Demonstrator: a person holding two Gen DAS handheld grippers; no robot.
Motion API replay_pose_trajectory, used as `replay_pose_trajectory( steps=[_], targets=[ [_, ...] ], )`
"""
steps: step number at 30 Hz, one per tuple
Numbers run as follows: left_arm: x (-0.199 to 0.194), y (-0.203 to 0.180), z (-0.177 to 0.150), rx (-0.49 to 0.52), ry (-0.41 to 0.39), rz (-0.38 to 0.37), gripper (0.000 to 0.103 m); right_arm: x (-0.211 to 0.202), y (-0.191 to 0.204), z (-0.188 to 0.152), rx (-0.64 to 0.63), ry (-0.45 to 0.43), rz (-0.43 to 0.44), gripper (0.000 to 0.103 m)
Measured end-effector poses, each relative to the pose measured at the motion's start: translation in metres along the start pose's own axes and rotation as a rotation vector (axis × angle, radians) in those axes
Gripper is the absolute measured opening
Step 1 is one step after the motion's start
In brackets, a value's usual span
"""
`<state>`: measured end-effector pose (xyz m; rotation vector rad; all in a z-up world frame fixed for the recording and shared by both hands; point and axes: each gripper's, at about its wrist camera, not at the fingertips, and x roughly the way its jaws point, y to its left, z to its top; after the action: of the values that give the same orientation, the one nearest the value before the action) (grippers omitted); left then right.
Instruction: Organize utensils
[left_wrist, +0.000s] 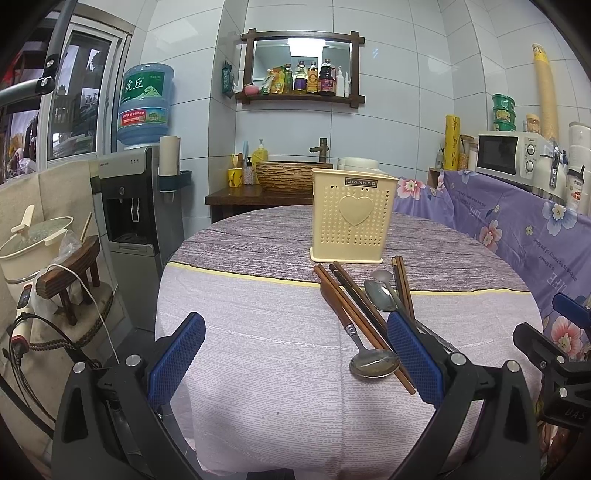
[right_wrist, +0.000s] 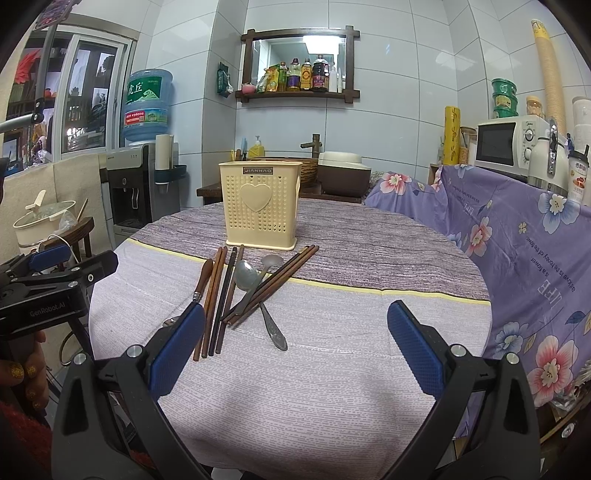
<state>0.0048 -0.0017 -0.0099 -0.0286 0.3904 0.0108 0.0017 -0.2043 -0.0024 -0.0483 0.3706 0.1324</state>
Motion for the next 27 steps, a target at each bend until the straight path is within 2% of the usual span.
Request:
replay_pose_trajectory(
  steps=[19,24,27],
  targets=[
    [0.007,0.004,-0.001,-0.003,0.023,0.004,0.098,0.009,0.001,-0.006,0.007,0.020,-0.006,0.097],
    [0.017,0.008,0.002,-0.004,0.068,0.001,0.098,0.016,-0.004,-0.004,0.011,0.047,-0.010,0.097],
    [0.031,0.013,0.003,-0.004,0.135,0.015,0.098,0.029,-0.010,-0.002,0.016,0.100,-0.013,0.097]
  ],
)
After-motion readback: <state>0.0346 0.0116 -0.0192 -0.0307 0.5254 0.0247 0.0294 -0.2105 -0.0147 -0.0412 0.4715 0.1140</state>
